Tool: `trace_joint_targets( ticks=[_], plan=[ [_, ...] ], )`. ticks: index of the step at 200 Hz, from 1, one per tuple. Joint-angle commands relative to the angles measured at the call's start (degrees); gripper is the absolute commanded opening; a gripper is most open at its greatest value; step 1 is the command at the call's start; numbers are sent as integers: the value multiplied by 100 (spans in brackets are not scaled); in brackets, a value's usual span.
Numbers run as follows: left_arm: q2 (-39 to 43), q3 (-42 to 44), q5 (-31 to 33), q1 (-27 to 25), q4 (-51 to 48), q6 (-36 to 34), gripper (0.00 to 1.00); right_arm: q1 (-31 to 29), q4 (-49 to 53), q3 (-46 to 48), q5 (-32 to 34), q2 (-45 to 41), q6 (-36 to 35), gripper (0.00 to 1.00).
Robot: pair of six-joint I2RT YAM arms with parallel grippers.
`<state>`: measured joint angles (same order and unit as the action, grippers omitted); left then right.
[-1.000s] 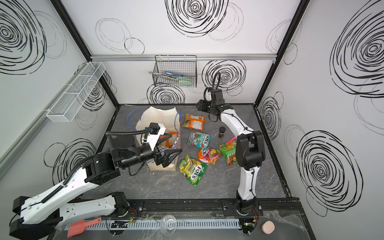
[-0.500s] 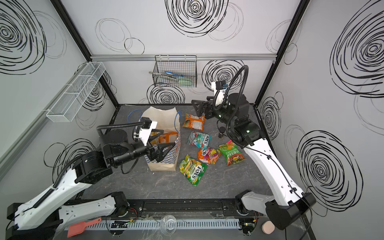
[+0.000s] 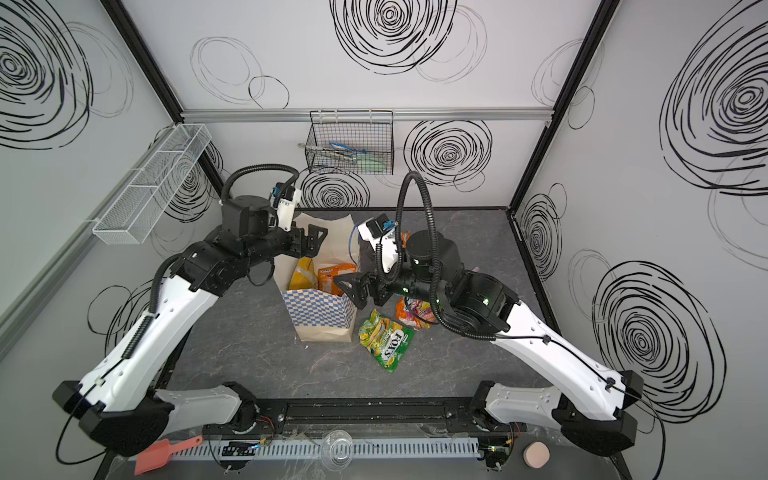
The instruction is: Take the snacks out of the paper bag
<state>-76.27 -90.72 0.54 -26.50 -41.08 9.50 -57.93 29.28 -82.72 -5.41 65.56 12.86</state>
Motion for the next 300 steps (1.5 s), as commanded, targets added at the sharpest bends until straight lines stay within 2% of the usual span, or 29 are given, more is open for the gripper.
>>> trace_joint_targets(
  ticks=[1, 42, 107, 238, 263, 300],
  plan=[
    [-483, -374, 139, 10, -525, -263, 91, -61, 333, 252, 289, -222, 79, 100],
    [-940, -273, 163, -4, -499, -305, 85, -60, 276, 612, 359, -516, 131, 99],
    [-1426, 626, -8, -97, -330, -355, 85, -60, 228, 910, 511, -796, 113, 98],
    [-2804, 1159, 403, -5, 47, -431, 100, -60, 201, 1154, 508, -981, 149, 97],
    [-3159, 1102, 534, 57, -96, -475, 96, -61, 149, 1181, 429, -1000, 204, 97],
    [-3408, 1179, 585, 99, -106, -425, 96, -61, 166, 1229, 378, -1018, 278, 97]
  ],
)
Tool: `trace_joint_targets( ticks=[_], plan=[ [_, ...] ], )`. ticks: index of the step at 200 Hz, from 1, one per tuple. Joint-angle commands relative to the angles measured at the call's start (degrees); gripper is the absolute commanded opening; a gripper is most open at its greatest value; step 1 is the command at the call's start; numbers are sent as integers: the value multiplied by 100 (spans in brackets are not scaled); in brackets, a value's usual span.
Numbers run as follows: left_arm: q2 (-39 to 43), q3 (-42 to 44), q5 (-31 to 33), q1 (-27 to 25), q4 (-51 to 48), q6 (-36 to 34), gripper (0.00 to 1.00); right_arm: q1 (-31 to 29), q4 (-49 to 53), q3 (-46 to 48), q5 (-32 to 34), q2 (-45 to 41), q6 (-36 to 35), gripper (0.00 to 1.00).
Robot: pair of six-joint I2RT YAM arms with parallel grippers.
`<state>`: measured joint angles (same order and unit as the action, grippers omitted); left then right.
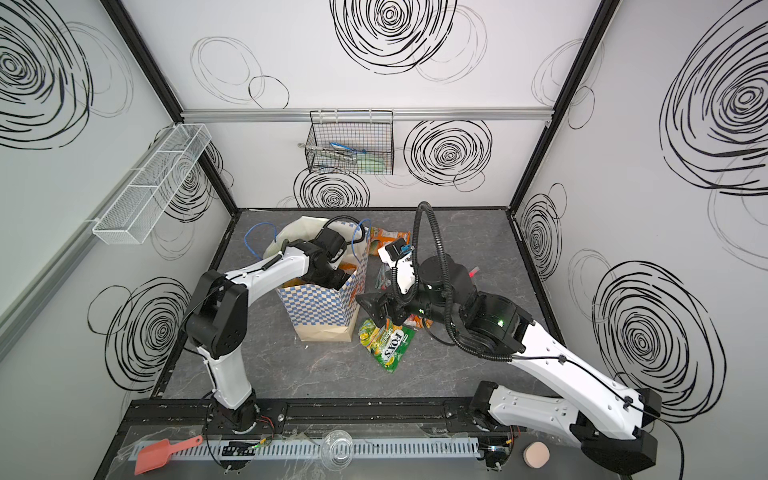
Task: Take the snacks out of the paper bag
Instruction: 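Lower the left gripper into the bag toward the orange Fox's Fruits packet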
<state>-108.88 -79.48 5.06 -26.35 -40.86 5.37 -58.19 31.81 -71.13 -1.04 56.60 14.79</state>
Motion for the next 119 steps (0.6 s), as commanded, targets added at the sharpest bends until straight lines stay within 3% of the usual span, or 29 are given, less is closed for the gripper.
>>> trace_joint_targets(
  ticks=[1, 84, 119],
  plan=[
    [-153, 56, 134, 89, -130, -11, 96, -34, -88, 72, -61, -122, 86, 97],
    [-742, 399, -4, 82, 123, 73, 100, -34, -31, 100, -59, -299, 202, 97],
    [-1041, 358, -43, 115, 81, 68, 92, -34, -35, 59, -103, -288, 255, 97]
  ],
)
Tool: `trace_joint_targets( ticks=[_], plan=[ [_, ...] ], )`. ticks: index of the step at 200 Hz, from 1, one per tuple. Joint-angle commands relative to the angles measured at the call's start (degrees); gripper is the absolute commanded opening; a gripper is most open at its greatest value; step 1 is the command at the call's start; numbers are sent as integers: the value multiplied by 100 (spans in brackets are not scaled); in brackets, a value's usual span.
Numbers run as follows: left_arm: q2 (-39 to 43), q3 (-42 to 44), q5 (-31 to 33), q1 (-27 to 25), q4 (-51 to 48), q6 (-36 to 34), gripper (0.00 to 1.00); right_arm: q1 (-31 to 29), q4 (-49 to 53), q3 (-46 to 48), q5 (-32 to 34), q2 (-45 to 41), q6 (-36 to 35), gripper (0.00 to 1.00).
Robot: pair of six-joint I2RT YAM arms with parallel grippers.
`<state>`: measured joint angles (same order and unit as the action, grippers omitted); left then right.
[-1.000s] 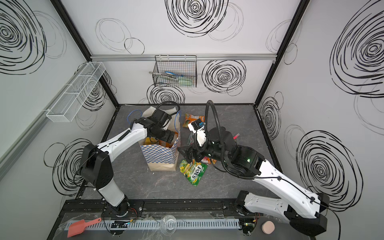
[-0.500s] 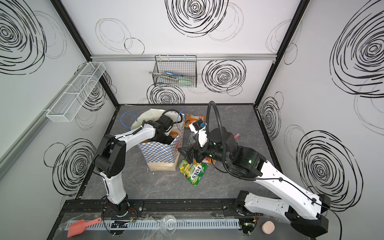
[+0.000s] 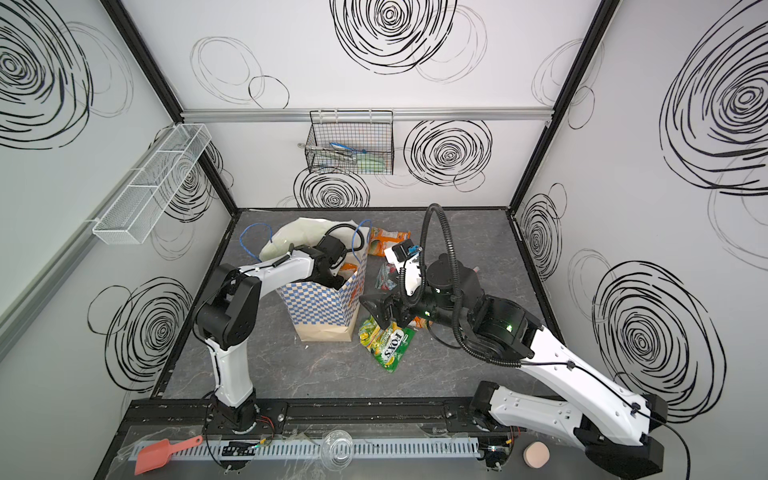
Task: Take the snacks out of the paper bag
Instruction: 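Lower the left gripper into the bag toward the orange Fox's Fruits packet, then close the left gripper on the orange Fox's Fruits packet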
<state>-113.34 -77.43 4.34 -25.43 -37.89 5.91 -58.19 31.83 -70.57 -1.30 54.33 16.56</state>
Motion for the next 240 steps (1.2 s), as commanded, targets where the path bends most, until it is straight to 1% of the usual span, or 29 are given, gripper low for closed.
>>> trace_joint_targets(
  ticks=[1, 22, 66, 84, 114, 124, 130, 131, 133, 161, 182, 240],
  plan=[
    [-603, 151, 22, 26, -222, 14, 92, -34, -37, 0, -79, -57, 81, 97],
    [-662, 142, -36, 43, -234, 5, 80, -34, -24, -50, -94, -10, 96, 97],
    [-382, 141, -171, 55, -158, 13, 40, -39, -38, -87, -107, 75, 123, 97],
    [-180, 175, -176, 51, -122, 24, 26, -34, -28, -105, -125, 137, 137, 97],
    [104, 217, -257, 44, -48, 30, 9, -35, -27, -132, -142, 249, 188, 97],
    [194, 219, -275, 39, -17, 32, 5, -40, -42, -137, -147, 286, 209, 97],
    [245, 228, -283, 39, 4, 38, 4, -40, -38, -139, -156, 310, 219, 97],
    [253, 233, -288, 38, 7, 44, 2, -42, -42, -145, -153, 317, 222, 97],
    [275, 236, -292, 40, 13, 40, 0, -43, -38, -149, -152, 325, 231, 97],
    [534, 288, -308, 78, 121, 32, 0, -43, -46, -209, -185, 466, 285, 97],
    [724, 274, -522, 147, 171, 56, 0, -60, -62, -221, -200, 527, 302, 97],
    [1580, 105, -693, 312, 308, 171, 0, -83, -129, -172, -123, 562, 322, 97]
  ],
)
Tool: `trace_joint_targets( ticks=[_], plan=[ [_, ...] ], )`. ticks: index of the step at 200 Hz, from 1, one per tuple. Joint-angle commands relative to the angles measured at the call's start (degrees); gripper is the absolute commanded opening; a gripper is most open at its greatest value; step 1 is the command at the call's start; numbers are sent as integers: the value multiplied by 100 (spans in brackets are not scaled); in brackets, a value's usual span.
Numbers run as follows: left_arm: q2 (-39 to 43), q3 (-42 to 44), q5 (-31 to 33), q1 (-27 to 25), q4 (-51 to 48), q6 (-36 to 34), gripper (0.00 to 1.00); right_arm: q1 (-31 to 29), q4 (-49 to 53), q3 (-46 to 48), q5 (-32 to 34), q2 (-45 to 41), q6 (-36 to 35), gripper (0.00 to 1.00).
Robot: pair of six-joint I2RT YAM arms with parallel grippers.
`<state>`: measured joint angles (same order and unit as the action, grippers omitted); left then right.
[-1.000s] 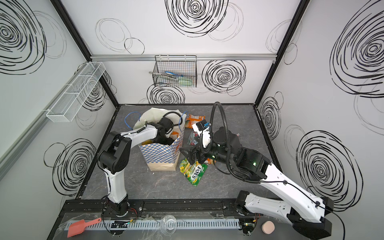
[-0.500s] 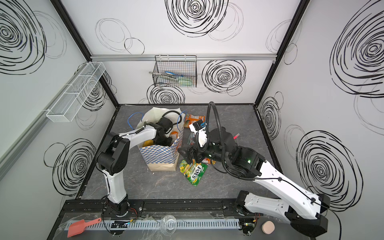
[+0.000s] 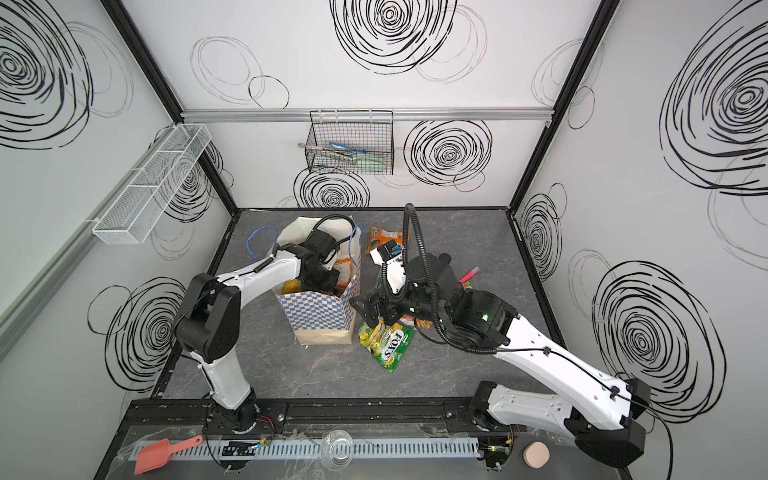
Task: Take the snacks out of the paper bag
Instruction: 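Close the left gripper on the orange Fox's Fruits packet, then lift the orange packet out of the bag and lower it beside the packets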
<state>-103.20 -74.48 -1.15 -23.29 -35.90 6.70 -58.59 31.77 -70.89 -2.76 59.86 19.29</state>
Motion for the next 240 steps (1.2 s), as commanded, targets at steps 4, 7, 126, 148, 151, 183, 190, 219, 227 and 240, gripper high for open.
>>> trace_joint_targets(
  ticks=[4, 7, 126, 148, 151, 183, 190, 219, 227, 240],
  plan=[
    [619, -219, -149, 105, 110, 93, 0, -54, -128, -145, 33, 9, 45, 97],
    [658, -231, -149, 113, 111, 105, 0, -55, -128, -150, 37, 9, 47, 97],
    [1568, -1243, -318, 368, -100, 198, 0, -48, -176, -162, 57, 81, 6, 97],
    [1691, -1562, -233, 403, -227, 193, 0, -52, -180, -182, 52, 88, 13, 97],
    [1707, -1595, -215, 404, -249, 199, 0, -48, -180, -187, 52, 94, 10, 97],
    [1898, -1828, -106, 439, -337, 187, 0, -48, -226, -186, 55, 88, 16, 97],
    [1932, -1850, -97, 448, -354, 176, 0, -49, -232, -188, 47, 83, 22, 97],
    [2154, -1869, -107, 457, -315, 229, 0, -49, -244, -179, 39, 77, 27, 97],
    [2241, -1889, -81, 457, -282, 256, 0, -48, -250, -181, 48, 79, 31, 97],
    [2411, -1974, -35, 457, -244, 281, 0, -48, -275, -188, 73, 63, 31, 97]
  ],
)
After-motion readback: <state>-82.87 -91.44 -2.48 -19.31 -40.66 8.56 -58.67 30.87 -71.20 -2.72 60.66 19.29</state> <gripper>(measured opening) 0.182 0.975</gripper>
